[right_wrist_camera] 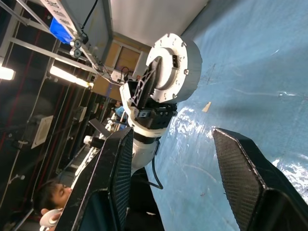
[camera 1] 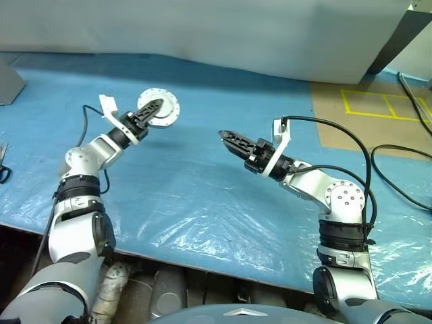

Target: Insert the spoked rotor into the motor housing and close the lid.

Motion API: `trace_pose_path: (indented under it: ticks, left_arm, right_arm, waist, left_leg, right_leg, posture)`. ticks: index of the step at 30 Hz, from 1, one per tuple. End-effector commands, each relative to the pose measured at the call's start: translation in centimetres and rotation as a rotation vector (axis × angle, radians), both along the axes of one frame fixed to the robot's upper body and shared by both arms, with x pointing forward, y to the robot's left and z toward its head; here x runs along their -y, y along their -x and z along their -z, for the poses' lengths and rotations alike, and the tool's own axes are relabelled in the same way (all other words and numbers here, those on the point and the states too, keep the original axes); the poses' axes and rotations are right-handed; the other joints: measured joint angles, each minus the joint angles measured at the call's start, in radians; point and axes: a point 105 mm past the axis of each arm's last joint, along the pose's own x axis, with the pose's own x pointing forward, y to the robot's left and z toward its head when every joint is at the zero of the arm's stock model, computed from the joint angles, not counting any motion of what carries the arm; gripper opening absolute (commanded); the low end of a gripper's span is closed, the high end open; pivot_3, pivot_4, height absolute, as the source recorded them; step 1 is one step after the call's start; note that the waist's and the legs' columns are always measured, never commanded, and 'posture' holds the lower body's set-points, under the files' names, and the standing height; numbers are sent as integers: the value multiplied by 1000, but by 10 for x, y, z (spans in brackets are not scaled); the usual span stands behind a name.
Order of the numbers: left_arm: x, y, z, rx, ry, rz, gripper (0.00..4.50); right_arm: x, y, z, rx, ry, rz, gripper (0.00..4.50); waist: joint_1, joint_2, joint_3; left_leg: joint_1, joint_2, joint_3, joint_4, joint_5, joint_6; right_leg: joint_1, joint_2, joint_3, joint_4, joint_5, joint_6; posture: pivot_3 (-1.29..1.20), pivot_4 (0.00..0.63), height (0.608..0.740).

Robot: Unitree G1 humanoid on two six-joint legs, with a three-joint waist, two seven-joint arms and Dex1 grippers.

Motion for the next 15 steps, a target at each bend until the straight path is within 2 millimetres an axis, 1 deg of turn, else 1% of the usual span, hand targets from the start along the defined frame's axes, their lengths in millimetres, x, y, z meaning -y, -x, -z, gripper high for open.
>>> trace_pose_path:
  ticks: [1,3,6,9,14,15]
  left_arm:
    - [-15,-7,-1,19,-66,-87,2398]
    - [-18,-10,10,-22,-76,-120,2398]
    - [-22,-11,20,-49,-78,-150,2398]
    - [-24,-10,34,-90,-116,-168,2398]
    - [-42,-9,54,-161,-170,-270,2398]
    - [-44,-8,58,-172,-184,-283,2748]
  right_arm:
    - [-2,-1,-10,42,-9,-10,2705]
    - [-3,-1,-10,43,-5,-13,2705]
    - [-4,-2,-8,39,4,-13,2705]
    - [-4,-1,-7,36,8,-16,2705]
    - [-4,-2,-6,35,15,-13,2705]
    - [-5,-2,-5,34,17,-12,2728]
  waist:
    - [1,0,0]
    - [4,0,0]
    - [7,-2,1]
    - [7,-3,2]
    - [5,-3,2]
    - [3,-3,2]
  left_leg:
    - [0,0,0,0,0,0]
    - [0,0,0,0,0,0]
    - [-2,0,-1,0,0,0]
    - [-2,0,-1,0,0,0]
    - [0,0,-1,0,0,0]
    - [1,0,-1,0,0,0]
  right_leg:
    - [0,0,0,0,0,0]
    - [0,0,0,0,0,0]
    - [0,0,-1,-1,0,0]
    - [0,0,-2,0,0,0]
    - [1,0,-1,0,0,0]
    - [2,0,-1,0,0,0]
  posture:
    - [0,150,740]
    - [0,150,740]
    - [0,150,740]
    - [0,150,740]
    - [0,150,740]
    - [0,150,740]
